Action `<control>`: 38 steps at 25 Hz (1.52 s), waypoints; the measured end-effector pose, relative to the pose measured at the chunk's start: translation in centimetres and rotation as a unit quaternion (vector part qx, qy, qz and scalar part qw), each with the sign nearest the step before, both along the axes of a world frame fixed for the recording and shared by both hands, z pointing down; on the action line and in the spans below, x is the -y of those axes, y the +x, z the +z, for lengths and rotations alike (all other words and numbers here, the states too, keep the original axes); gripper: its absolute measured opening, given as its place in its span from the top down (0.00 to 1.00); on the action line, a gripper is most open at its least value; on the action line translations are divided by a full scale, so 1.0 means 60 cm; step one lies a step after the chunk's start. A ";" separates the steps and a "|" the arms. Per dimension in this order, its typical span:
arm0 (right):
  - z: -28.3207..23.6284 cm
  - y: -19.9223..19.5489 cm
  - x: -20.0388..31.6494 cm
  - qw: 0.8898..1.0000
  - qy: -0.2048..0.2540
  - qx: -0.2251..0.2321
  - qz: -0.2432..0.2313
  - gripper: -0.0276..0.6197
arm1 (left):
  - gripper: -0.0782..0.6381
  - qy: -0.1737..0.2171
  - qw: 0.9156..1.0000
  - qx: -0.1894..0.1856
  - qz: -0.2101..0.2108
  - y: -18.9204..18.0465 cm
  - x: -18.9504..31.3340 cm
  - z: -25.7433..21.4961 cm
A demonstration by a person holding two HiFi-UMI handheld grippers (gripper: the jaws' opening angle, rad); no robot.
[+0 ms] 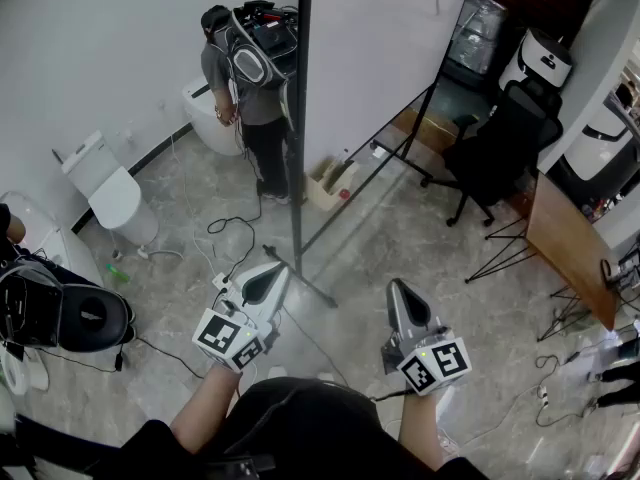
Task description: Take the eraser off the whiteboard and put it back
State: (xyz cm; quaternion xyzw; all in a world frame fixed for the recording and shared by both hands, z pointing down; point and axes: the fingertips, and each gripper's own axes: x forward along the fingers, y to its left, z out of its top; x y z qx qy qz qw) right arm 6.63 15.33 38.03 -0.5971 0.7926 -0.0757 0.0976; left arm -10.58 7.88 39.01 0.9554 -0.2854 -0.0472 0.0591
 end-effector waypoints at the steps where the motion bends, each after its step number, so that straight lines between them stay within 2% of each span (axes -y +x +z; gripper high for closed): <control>1: -0.001 0.004 0.002 1.000 0.001 0.000 0.000 0.94 | 0.89 0.002 1.000 -0.001 0.000 0.005 0.002 -0.002; 10: 0.003 0.029 0.001 1.000 0.000 0.002 -0.008 0.94 | 0.88 0.003 1.000 -0.006 0.003 0.035 0.000 -0.004; 14: 0.011 0.040 -0.003 0.999 -0.003 0.012 -0.034 0.94 | 0.88 -0.001 1.000 -0.002 0.000 0.056 -0.005 0.001; 17: 0.015 0.043 -0.008 0.998 -0.003 0.002 -0.060 0.94 | 0.88 0.000 1.000 -0.004 -0.009 0.067 -0.010 0.001; 21: 0.021 0.054 -0.013 0.998 -0.005 0.009 -0.068 0.94 | 0.88 -0.002 1.000 -0.010 -0.021 0.073 -0.018 0.001; 25: 0.028 0.062 -0.018 0.997 -0.010 0.016 -0.080 0.94 | 0.88 -0.002 1.000 0.005 -0.023 0.083 -0.027 0.006; 38: 0.049 0.063 -0.012 0.996 -0.028 0.014 -0.088 0.94 | 0.88 -0.017 0.999 0.005 -0.036 0.073 -0.023 0.024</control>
